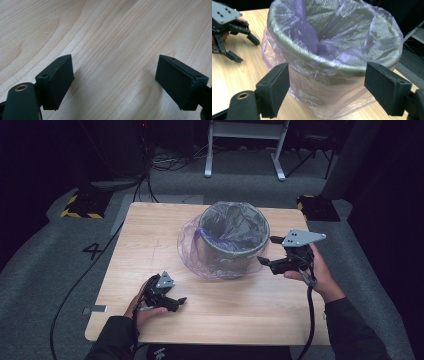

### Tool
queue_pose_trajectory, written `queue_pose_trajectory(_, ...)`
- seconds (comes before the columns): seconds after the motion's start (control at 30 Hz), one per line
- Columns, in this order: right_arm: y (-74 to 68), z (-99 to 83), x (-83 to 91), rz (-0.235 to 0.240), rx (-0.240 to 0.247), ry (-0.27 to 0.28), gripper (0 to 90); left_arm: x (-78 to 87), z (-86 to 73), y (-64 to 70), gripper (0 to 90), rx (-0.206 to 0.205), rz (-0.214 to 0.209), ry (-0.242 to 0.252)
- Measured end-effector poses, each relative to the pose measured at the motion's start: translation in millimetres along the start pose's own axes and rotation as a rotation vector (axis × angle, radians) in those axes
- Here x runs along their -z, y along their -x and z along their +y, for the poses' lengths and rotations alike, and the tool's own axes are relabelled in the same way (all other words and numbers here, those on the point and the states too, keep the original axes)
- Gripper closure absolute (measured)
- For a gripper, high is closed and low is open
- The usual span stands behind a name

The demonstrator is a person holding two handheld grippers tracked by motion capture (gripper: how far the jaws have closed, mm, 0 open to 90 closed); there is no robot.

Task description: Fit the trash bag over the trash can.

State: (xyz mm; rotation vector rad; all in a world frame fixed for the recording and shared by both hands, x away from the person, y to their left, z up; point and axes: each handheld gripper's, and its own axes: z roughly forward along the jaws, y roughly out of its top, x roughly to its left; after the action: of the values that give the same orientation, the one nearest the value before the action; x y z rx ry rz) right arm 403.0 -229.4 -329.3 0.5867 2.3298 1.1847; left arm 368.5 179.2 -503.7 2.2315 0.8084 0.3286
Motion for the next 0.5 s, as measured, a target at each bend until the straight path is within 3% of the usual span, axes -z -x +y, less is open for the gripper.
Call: queue_pose_trajectory(0.5, -0.9, -14.0, -1.7, -0.007, 0.009, -0.058, 20.5, 0.0, 0.0, 0.0, 14.6, 0.0, 0.0, 0.0)
